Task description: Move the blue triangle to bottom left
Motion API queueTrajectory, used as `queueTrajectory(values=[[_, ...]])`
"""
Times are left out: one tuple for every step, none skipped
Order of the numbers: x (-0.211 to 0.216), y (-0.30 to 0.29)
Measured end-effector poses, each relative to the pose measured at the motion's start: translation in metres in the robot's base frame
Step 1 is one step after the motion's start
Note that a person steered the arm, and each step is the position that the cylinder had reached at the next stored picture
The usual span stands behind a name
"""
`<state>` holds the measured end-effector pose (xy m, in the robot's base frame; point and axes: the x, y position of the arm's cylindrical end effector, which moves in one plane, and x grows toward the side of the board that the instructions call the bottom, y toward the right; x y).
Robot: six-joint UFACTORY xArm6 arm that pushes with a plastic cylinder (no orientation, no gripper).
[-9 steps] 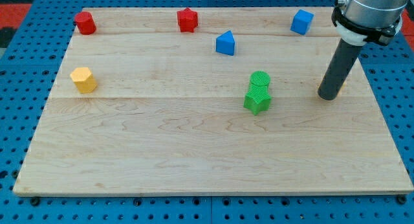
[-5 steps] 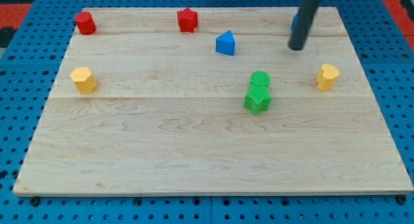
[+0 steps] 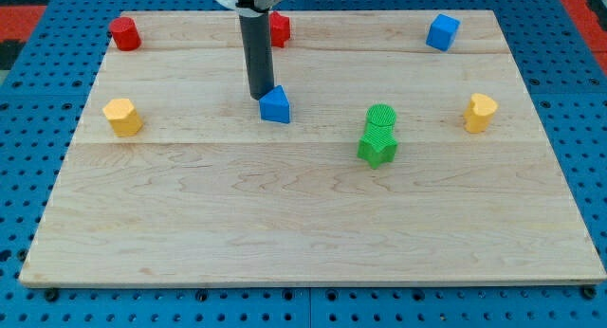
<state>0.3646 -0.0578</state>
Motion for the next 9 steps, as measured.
queueTrajectory(values=[[-0.004, 0.026], [0.003, 0.040], [0.046, 0.019], [0.102, -0.026], [0.104, -0.035], [0.075, -0.031], [0.056, -0.009], [0.062, 0.031], [0.100, 0.046]])
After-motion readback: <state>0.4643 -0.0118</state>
